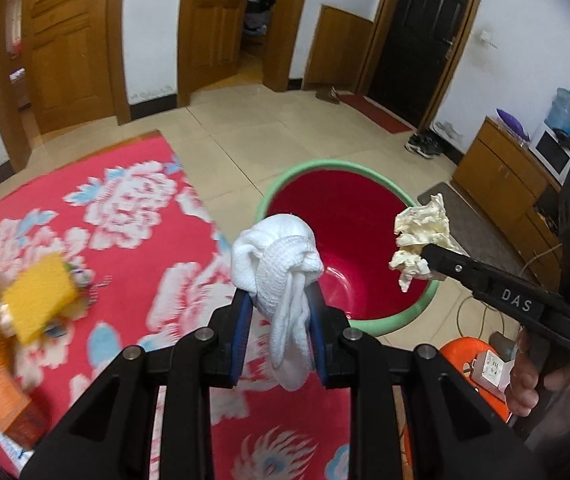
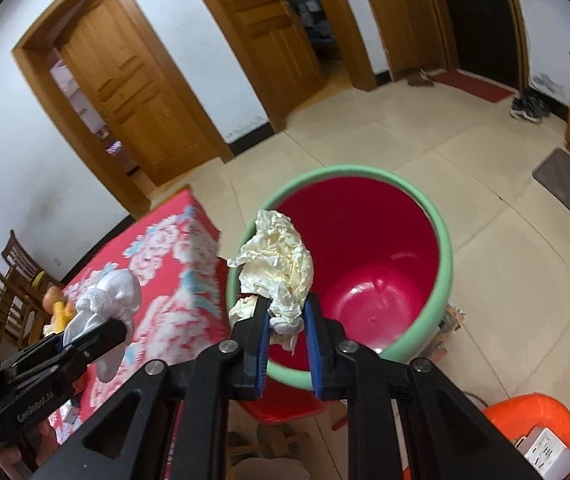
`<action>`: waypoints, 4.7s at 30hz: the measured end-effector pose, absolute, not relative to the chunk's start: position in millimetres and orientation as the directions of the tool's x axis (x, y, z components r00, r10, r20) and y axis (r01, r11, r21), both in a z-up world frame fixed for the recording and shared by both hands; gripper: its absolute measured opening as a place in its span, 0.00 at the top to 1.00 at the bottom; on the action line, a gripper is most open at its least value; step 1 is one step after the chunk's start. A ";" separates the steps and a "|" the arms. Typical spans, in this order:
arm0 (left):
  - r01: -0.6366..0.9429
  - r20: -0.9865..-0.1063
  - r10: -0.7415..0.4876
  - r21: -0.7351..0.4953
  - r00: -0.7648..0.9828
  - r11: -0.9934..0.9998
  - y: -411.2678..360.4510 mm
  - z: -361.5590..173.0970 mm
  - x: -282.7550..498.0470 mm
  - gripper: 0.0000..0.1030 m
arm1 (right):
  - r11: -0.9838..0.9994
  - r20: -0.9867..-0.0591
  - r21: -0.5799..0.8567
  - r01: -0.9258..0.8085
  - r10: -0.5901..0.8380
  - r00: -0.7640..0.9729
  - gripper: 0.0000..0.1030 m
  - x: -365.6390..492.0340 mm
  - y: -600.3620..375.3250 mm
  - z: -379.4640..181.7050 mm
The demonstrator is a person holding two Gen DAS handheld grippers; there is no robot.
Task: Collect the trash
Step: 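Carry both items to the red bucket and open both tools to drop them, then move both tools back over the table toward the remaining trash, then grasp a crumpled paper ball with the left tool while the right tool grasps a yellow foam net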
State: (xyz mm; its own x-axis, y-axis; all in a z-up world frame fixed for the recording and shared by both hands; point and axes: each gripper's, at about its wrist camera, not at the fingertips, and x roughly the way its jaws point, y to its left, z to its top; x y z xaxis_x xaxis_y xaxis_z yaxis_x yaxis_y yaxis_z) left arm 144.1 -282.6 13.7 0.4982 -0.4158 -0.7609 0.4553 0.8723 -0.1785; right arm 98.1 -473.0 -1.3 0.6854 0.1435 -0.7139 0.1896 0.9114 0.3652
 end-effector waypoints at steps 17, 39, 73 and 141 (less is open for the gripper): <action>0.501 -0.778 -0.436 -0.182 0.453 0.846 -334.0 -19.4 179.0 0.47 | 0.898 -0.756 0.323 0.298 0.055 0.652 0.52 112.4 -502.5 -19.2; 0.319 -0.714 -0.328 -0.154 0.618 0.935 -210.5 55.2 110.5 0.41 | 0.912 -0.671 0.387 0.137 0.177 0.720 0.34 56.8 -425.4 46.9; -0.155 -0.782 0.027 -0.089 0.623 0.984 49.6 22.2 128.8 0.40 | 0.903 -0.724 0.391 -0.179 0.422 0.546 0.31 112.0 -233.6 30.0; 0.052 -0.673 -0.264 -0.318 0.691 0.947 15.6 41.2 105.9 0.69 | 0.841 -0.547 0.470 -0.269 0.516 0.659 0.87 104.8 -243.9 54.4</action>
State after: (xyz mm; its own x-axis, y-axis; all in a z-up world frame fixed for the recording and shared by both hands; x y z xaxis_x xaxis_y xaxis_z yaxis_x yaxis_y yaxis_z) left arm 105.9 15.6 41.2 0.6914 -0.2637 -0.6726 0.0516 0.9466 -0.3181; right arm 104.8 -243.9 54.4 0.6590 0.5160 -0.5473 -0.2686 0.8411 0.4695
